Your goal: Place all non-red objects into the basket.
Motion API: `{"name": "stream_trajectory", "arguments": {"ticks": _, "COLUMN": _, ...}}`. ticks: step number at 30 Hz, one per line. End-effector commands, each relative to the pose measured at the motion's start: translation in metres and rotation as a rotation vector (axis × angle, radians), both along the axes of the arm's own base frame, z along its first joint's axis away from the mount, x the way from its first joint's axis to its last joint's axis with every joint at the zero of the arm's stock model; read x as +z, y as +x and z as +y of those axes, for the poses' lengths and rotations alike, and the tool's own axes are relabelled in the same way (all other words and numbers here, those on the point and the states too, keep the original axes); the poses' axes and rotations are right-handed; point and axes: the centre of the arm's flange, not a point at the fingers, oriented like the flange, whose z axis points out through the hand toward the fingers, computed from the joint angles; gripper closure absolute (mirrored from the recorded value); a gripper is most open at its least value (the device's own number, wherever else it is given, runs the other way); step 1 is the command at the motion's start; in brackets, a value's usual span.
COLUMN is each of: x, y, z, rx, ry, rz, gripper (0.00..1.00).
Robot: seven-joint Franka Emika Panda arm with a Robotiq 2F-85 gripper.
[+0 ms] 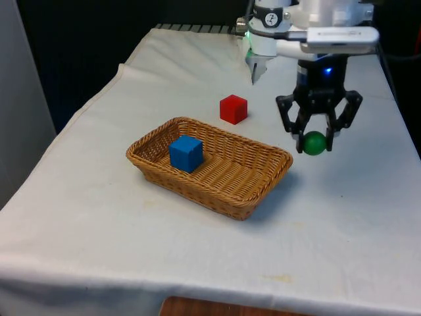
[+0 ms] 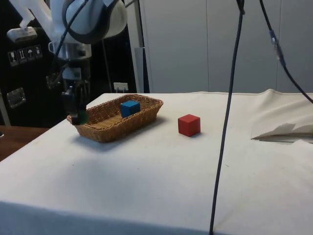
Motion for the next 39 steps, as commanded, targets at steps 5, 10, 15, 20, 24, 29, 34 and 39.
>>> {"name": "stream_trajectory", "arguments": {"ticks": 5, "x": 0.000, "y": 0.001, "z": -0.018, "rx": 0.000, "ry": 0.023, "rz": -0.005, "gripper": 1.00}}
{"name": "stream_trajectory", "arguments": {"ticks": 10, "x": 0.000, "y": 0.001, "z": -0.037, "rx": -0.001, "ry": 0.031, "rz": -0.005, "gripper": 1.00}}
{"name": "stream_trajectory", "arguments": {"ticks": 15, "x": 0.000, "y": 0.001, "z": -0.050, "rx": -0.004, "ry": 0.036, "rz": -0.005, "gripper": 1.00}}
{"name": "stream_trajectory", "arguments": {"ticks": 20, "x": -0.002, "y": 0.001, "z": -0.063, "rx": -0.008, "ry": 0.030, "rz": 0.001, "gripper": 1.00}}
{"name": "stream_trajectory", "arguments": {"ticks": 24, "x": -0.001, "y": -0.003, "z": -0.077, "rx": -0.006, "ry": 0.038, "rz": -0.005, "gripper": 1.00}}
{"name": "stream_trajectory", "arguments": {"ticks": 29, "x": -0.001, "y": -0.004, "z": -0.084, "rx": -0.004, "ry": 0.033, "rz": -0.004, "gripper": 1.00}}
{"name": "stream_trajectory", "arguments": {"ticks": 34, "x": -0.002, "y": -0.004, "z": -0.094, "rx": -0.004, "ry": 0.021, "rz": -0.003, "gripper": 1.00}}
{"name": "stream_trajectory", "arguments": {"ticks": 39, "x": -0.005, "y": -0.004, "z": -0.097, "rx": -0.004, "ry": 0.012, "rz": -0.002, "gripper": 1.00}}
